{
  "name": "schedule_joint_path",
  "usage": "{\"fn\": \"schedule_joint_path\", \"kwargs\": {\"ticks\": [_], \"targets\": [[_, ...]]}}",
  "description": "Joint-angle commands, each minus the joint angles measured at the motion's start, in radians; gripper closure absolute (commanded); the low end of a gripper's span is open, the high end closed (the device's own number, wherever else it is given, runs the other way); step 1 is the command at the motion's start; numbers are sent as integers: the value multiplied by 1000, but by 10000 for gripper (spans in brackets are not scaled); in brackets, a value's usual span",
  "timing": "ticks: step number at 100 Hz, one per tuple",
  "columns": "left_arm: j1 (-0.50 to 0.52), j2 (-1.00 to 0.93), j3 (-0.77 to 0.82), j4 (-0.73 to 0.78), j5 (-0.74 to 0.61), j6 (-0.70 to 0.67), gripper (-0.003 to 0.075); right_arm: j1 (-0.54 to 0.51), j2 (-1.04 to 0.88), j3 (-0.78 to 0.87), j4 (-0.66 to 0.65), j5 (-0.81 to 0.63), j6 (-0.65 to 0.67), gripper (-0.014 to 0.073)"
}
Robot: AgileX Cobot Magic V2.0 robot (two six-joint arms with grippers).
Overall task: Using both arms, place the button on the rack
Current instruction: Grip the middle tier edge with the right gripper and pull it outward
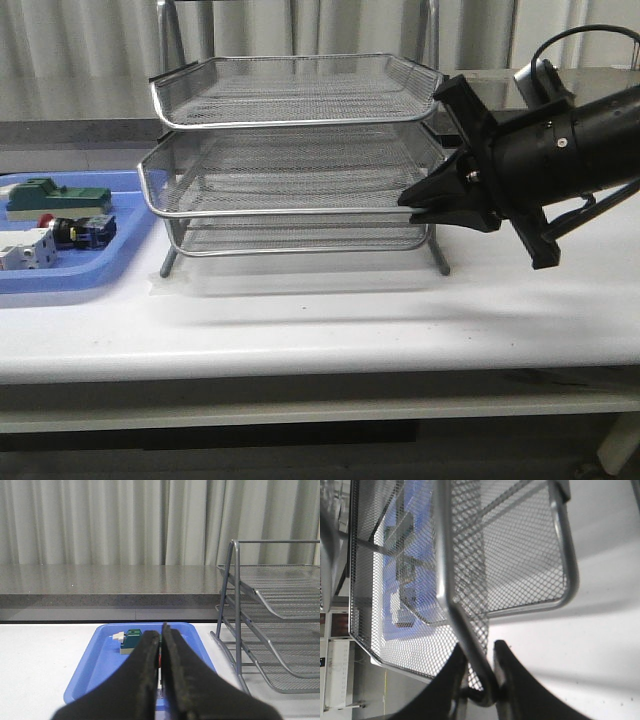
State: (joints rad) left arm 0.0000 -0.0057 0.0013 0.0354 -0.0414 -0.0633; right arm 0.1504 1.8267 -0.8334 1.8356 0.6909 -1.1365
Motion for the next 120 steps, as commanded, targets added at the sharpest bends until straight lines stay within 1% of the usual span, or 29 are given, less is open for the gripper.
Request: {"fn": "schedule_joint_path", "kwargs": {"ticks": [1, 44, 74, 83, 92, 93, 96, 98, 101, 110, 112, 113, 114, 120], "targets": [[1, -33, 46, 1, -84, -8, 716, 6, -59, 38, -43, 36, -64, 601], [1, -33, 46, 1, -84, -8, 716, 6, -185, 255, -43, 28, -120, 601], [1, -33, 46, 1, -84, -8, 716, 6, -267, 299, -42, 26, -122, 601], [1, -33, 46, 1, -84, -8, 716, 6, -277, 299, -42, 26, -122, 585], [1, -33, 46, 1, -84, -8, 716, 6, -279, 299, -42, 29, -122, 530], [1, -33, 46, 1, -84, -8, 716, 6, -279, 299, -42, 29, -122, 508], [1, -33, 46, 1, -84, -8, 716, 6, -279, 299, -43, 29, -122, 484], [1, -33, 46, 1, -84, -8, 716, 6, -279, 299, -43, 30, -122, 445], [1, -33, 46, 1, -84, -8, 716, 6, -279, 299, -43, 32, -123, 413], [1, -33, 46, 1, -84, -8, 716, 6, -279, 299, -43, 53, -143, 237], [1, -33, 46, 1, -84, -8, 716, 6, -279, 299, -43, 60, -145, 202], [1, -33, 46, 1, -84, -8, 716, 6, -279, 299, -43, 61, -145, 202], [1, -33, 46, 1, -84, -8, 716, 6, -279, 299, -43, 66, -145, 170], [1, -33, 46, 1, -84, -8, 716, 6, -279, 299, -44, 85, -145, 111]]}}
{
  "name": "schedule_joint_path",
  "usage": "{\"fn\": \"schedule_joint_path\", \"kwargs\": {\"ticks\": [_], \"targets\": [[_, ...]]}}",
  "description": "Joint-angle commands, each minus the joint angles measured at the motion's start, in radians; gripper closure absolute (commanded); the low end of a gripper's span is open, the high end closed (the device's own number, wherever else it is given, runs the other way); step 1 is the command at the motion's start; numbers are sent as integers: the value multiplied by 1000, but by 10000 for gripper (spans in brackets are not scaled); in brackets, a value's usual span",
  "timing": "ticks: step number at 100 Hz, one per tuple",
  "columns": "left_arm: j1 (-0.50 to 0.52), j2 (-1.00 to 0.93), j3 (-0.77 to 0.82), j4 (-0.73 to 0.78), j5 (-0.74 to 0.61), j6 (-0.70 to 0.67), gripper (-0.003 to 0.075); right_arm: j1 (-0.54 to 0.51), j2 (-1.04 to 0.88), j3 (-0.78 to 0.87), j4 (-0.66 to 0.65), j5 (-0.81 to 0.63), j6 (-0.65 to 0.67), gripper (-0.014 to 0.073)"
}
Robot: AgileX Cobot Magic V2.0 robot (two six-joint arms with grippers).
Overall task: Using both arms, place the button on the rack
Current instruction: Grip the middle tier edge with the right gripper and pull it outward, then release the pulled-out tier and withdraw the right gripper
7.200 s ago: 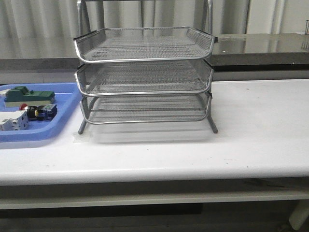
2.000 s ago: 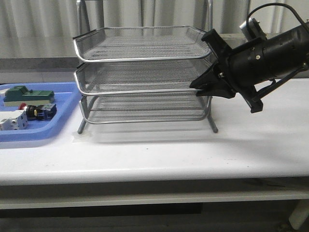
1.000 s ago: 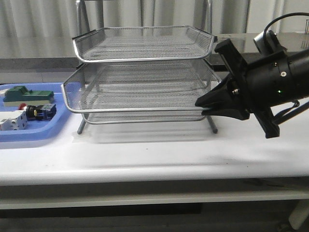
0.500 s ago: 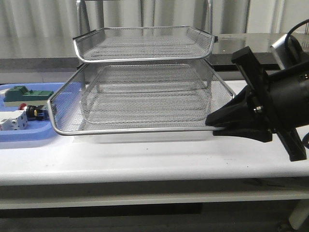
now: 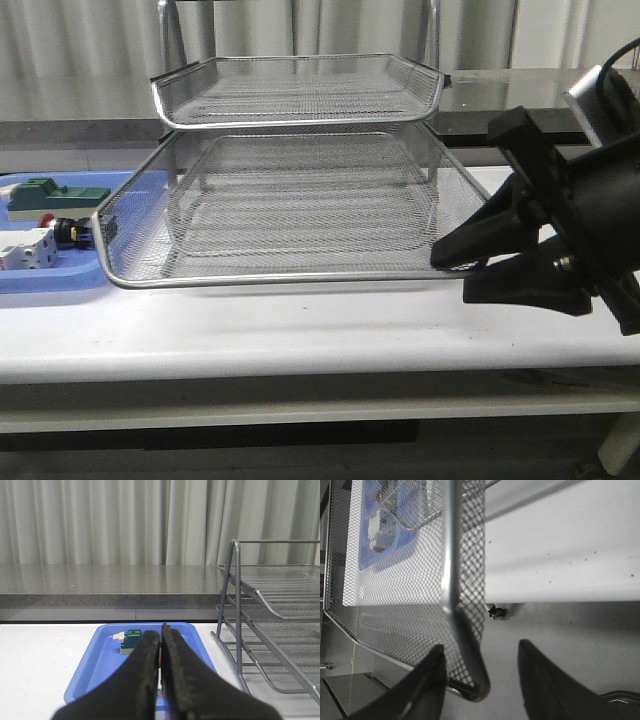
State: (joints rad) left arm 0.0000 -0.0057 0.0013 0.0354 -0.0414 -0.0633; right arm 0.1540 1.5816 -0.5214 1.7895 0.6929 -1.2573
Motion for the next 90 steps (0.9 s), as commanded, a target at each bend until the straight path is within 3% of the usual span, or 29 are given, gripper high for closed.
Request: {"fn": "schedule_joint_path", "kwargs": {"ticks": [1, 26, 47, 71, 90], "targets": [[1, -33, 46, 1, -84, -8, 716, 2, -34, -13, 1, 88, -24, 103], [1, -33, 46, 1, -84, -8, 716, 2, -62, -12, -72, 99, 7, 97], [1, -33, 46, 1, -84, -8, 716, 2, -170, -12, -245, -4, 131, 97], [1, -33, 46, 1, -84, -8, 716, 2, -363, -13, -533, -74, 380, 97], [1, -33, 46, 1, -84, -8, 716, 2, -516, -45, -866, -101, 636, 97]]}}
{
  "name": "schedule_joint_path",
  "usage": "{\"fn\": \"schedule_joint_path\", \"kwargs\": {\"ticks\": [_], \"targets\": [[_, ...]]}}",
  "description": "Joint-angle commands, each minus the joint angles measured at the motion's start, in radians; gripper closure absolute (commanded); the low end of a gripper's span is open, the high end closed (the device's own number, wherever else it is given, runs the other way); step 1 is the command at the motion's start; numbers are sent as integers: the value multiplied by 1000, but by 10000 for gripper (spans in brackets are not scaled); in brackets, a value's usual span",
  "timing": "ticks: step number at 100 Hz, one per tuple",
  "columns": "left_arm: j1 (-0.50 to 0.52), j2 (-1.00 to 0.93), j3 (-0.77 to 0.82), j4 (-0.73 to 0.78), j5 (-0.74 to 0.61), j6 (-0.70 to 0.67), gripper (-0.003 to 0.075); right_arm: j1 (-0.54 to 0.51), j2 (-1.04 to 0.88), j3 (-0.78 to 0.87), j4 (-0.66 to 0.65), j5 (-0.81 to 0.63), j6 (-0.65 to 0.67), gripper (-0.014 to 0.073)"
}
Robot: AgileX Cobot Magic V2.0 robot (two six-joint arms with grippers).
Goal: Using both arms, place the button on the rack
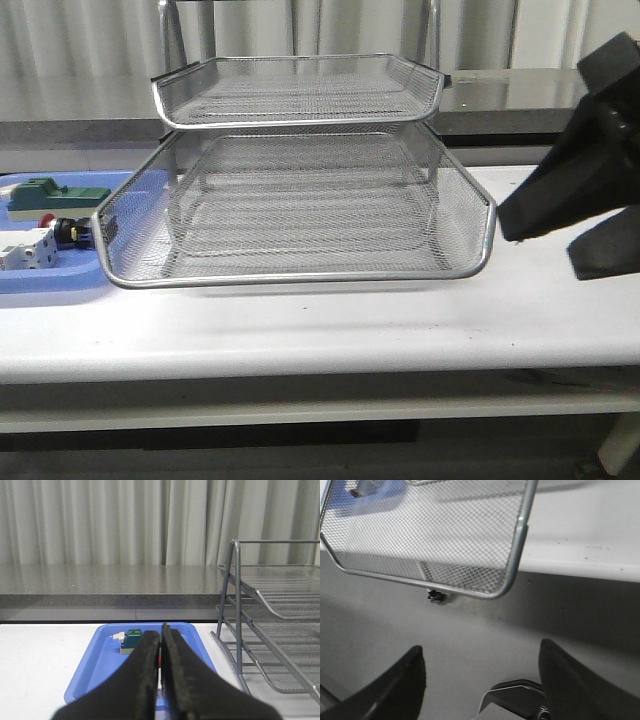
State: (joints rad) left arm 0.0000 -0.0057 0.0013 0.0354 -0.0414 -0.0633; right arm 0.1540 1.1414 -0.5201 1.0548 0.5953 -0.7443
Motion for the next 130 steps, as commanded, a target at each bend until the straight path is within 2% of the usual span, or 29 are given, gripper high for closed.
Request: {"fn": "schedule_joint_path", "kwargs": {"ticks": [1, 13, 23, 35, 50, 61, 85, 96, 105, 118, 130], "targets": [[1, -33, 46, 1, -84, -8, 716, 2, -87, -50, -145, -4, 134, 97], [1, -33, 46, 1, -84, -8, 716, 2, -170, -100, -377, 26, 326, 121], [1, -33, 46, 1, -84, -8, 716, 2, -225, -156, -582, 93, 477, 163], [1, -33, 46, 1, -84, -8, 716, 2, -281, -224, -824, 188, 647, 172], [1, -33, 46, 1, -84, -8, 716, 2, -349, -288, -1055, 299, 813, 172], [1, -33, 46, 1, -84, -8, 716, 2, -403, -309, -1179, 362, 906, 172], [1, -33, 46, 1, -84, -8, 716, 2, -491, -309, -1216, 369, 950, 175], [1, -33, 46, 1, -84, -8, 716, 2, -501, -309, -1216, 372, 950, 223], [1, -33, 46, 1, -84, -8, 716, 2, -501, -309, -1216, 373, 950, 316], [1, -33, 46, 1, -84, -8, 716, 2, -501, -309, -1213, 374, 950, 493], [1, -33, 46, 1, -84, -8, 716, 2, -501, -309, -1213, 380, 950, 609]]}}
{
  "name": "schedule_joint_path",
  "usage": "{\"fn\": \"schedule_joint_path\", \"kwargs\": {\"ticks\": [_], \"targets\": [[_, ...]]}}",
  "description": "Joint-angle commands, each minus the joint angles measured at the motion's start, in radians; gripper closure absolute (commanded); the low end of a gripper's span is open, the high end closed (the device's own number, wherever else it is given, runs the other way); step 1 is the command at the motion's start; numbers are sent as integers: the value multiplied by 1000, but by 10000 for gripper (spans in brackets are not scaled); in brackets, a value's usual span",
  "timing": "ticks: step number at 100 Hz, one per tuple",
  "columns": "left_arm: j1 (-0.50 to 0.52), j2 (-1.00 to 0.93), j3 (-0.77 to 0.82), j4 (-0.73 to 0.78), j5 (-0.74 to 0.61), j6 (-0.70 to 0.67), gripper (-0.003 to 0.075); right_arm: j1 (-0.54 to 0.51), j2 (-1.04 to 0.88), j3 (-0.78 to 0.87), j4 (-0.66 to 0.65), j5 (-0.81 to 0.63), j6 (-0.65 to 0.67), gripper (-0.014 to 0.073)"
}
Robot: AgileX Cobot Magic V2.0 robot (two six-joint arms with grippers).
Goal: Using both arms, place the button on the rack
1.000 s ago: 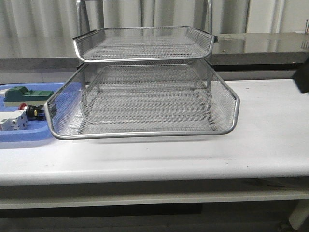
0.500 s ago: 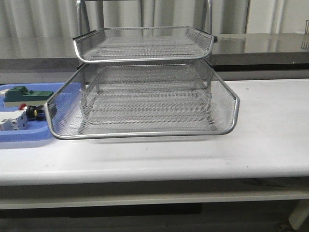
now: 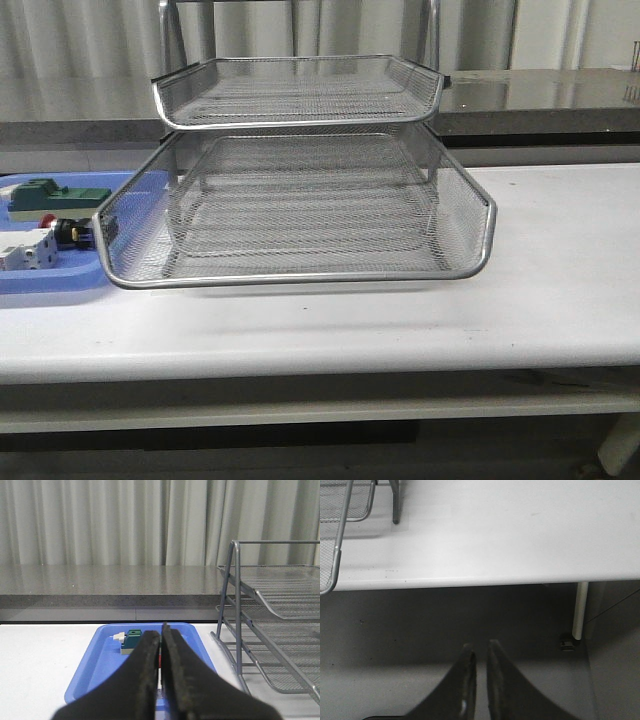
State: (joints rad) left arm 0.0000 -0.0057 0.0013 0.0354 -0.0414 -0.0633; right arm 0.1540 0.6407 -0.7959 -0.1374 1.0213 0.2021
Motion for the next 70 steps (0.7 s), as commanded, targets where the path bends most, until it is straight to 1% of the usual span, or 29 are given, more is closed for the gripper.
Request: {"fn": "schedule_joint_path", "kwargs": {"ticks": [1, 8, 70], "targets": [[1, -33, 46, 1, -84, -8, 716, 2, 0, -33, -21, -46, 2, 622], [1, -33, 46, 1, -84, -8, 716, 2, 0, -33, -21, -45, 2, 669], [1, -33, 46, 1, -84, -8, 716, 2, 0, -33, -21, -38, 2, 664]]}}
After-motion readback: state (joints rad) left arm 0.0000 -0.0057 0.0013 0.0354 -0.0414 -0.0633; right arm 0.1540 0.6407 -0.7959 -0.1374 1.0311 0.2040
